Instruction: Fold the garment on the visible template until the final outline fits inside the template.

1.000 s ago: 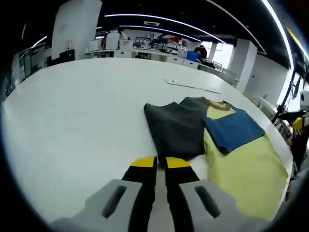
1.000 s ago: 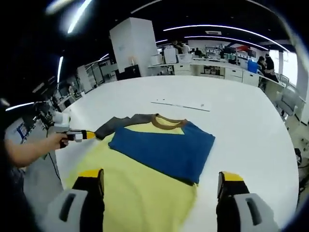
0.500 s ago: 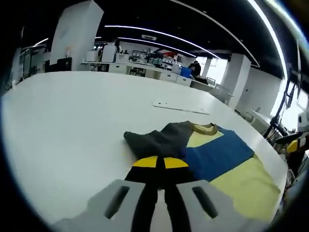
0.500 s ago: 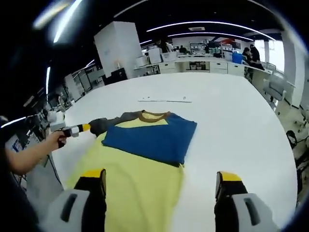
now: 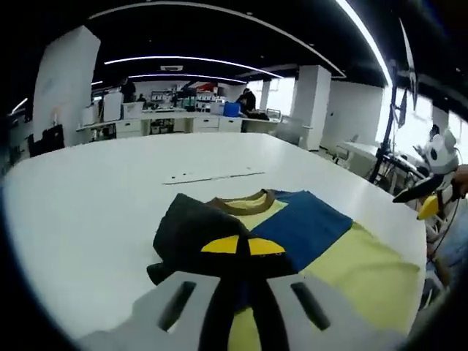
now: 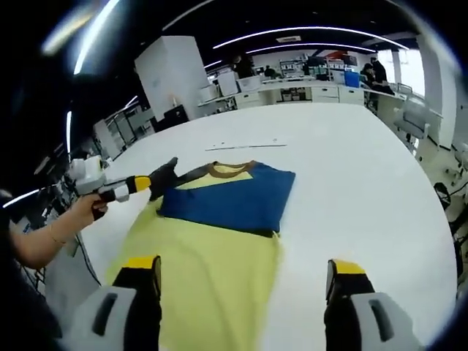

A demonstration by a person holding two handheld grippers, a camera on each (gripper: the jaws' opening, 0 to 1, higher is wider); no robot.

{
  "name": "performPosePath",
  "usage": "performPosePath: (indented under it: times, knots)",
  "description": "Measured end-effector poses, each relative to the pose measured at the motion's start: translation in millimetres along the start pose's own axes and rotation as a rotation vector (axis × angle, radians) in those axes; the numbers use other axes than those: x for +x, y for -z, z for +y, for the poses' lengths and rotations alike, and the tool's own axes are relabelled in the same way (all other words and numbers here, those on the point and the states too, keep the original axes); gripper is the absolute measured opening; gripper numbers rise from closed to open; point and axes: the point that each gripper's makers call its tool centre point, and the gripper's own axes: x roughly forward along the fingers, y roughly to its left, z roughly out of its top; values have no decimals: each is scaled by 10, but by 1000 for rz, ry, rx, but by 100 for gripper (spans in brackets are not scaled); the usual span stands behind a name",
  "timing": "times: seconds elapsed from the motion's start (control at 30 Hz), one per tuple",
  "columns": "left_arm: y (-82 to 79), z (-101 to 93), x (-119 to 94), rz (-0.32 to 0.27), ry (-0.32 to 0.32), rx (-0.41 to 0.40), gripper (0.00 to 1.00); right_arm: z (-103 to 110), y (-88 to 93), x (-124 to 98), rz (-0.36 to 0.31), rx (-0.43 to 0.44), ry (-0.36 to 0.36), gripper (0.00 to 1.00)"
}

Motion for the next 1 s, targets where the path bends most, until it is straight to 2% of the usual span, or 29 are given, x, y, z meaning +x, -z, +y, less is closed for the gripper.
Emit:
performPosePath:
  times: [0.1,0.27,0.33,0.43,0.53,0.67,0.77,0.83,0.87,1.0]
  knots:
    - [192,-210,76,77,48,104,0,-13,37,-5,4,7,2,94]
    - [467,-364,146,167,76,212,0,-4,88,-1,8,25,0,94]
    - [505,-407,163,174,85,200,0,1,112,4,12,28,-2,94]
    - [580,-418,187,203,87,232,0,-2,141,9,21,30,-3,94]
    - [628,-404,203,219,96,185,0,-9,151,10,24,32,-1,94]
    - [707,-387,203,247,99,174,1,-4,161,10,28,30,-2,94]
    - [710,-414,180,246,111,162,7,-2,176,15,32,34,-1,94]
    - [609,-444,149,207,118,208,14,2,187,20,36,36,-1,94]
    - [570,-449,147,190,119,223,21,8,188,20,36,36,-2,94]
    - [286,-521,25,104,153,237,36,36,181,18,37,33,-7,94]
